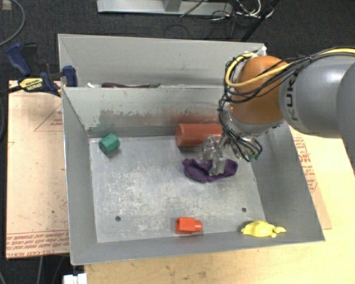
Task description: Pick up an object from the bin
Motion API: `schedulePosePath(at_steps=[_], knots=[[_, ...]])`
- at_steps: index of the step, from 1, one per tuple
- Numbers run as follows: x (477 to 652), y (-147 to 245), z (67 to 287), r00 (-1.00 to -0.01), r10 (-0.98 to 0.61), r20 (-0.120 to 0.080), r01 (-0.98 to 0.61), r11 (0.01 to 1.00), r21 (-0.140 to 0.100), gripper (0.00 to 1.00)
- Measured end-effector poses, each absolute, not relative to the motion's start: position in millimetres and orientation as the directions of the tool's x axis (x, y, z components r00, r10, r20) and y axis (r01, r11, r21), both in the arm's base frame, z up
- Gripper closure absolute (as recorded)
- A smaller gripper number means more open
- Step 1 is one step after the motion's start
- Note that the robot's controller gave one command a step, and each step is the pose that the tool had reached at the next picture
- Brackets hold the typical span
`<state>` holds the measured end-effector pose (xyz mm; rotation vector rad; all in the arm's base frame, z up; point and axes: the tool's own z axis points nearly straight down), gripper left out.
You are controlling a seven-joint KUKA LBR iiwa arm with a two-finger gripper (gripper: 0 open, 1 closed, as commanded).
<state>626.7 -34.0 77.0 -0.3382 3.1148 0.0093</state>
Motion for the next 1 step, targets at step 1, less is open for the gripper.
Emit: schedulePosePath(at_steps=[1], knots=[[614.7,-24.0,156.9,-0.972,-0.233,-0.013,-0.234,0.972,0.005,1.0]])
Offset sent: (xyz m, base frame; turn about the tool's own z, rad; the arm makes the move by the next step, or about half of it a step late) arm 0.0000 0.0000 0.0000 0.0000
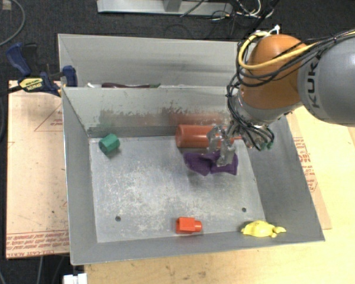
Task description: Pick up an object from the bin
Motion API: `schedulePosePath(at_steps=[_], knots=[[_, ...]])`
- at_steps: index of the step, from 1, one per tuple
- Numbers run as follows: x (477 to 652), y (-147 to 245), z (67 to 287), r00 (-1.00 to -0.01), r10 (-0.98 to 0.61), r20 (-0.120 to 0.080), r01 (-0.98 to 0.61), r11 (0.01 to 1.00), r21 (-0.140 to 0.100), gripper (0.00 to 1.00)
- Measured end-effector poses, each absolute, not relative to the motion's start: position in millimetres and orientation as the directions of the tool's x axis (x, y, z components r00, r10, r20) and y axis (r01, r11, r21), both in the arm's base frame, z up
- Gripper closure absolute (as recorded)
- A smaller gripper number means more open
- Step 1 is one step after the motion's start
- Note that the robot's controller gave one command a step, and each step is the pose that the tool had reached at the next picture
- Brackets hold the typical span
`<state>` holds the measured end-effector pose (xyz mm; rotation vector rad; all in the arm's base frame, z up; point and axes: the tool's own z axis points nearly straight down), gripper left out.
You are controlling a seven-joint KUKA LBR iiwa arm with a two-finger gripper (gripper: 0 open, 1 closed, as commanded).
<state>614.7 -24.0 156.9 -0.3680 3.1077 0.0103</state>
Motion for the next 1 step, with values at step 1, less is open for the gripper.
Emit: schedulePosePath(at_steps=[1], knots=[[614.7,-24.1,156.9,-0.972,-0.233,-0.013,-0.233,0.972,0.005,1.0]])
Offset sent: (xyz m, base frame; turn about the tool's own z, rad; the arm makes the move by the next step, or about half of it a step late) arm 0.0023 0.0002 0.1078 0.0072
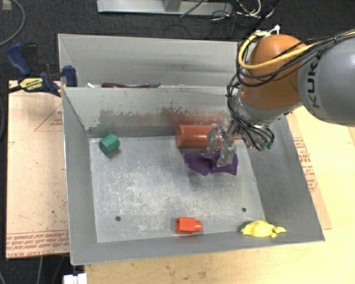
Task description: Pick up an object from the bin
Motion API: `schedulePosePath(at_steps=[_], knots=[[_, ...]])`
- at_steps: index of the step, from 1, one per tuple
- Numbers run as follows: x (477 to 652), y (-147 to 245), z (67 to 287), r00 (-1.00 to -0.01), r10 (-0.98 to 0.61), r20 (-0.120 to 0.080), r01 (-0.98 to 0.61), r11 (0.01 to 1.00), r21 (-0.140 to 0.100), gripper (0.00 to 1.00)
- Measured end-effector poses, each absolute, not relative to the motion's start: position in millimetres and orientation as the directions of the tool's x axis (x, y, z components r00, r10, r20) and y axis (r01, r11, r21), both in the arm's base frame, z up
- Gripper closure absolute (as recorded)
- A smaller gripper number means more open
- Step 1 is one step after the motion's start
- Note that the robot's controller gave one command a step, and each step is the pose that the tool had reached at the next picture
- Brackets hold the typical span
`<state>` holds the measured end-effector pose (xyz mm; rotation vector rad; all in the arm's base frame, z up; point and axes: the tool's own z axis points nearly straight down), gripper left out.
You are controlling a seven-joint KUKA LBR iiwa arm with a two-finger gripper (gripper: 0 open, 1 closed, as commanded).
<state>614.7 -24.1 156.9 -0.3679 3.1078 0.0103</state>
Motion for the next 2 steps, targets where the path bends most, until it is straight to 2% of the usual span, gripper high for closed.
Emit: schedulePosePath(at_steps=[1,2], knots=[[613.9,-23.4,196.4,-0.973,-0.231,-0.006,-0.231,0.973,0.008,1.0],[616.5,-13.4,251.6,-0.979,-0.201,-0.012,-0.201,0.98,0.006,1.0]])
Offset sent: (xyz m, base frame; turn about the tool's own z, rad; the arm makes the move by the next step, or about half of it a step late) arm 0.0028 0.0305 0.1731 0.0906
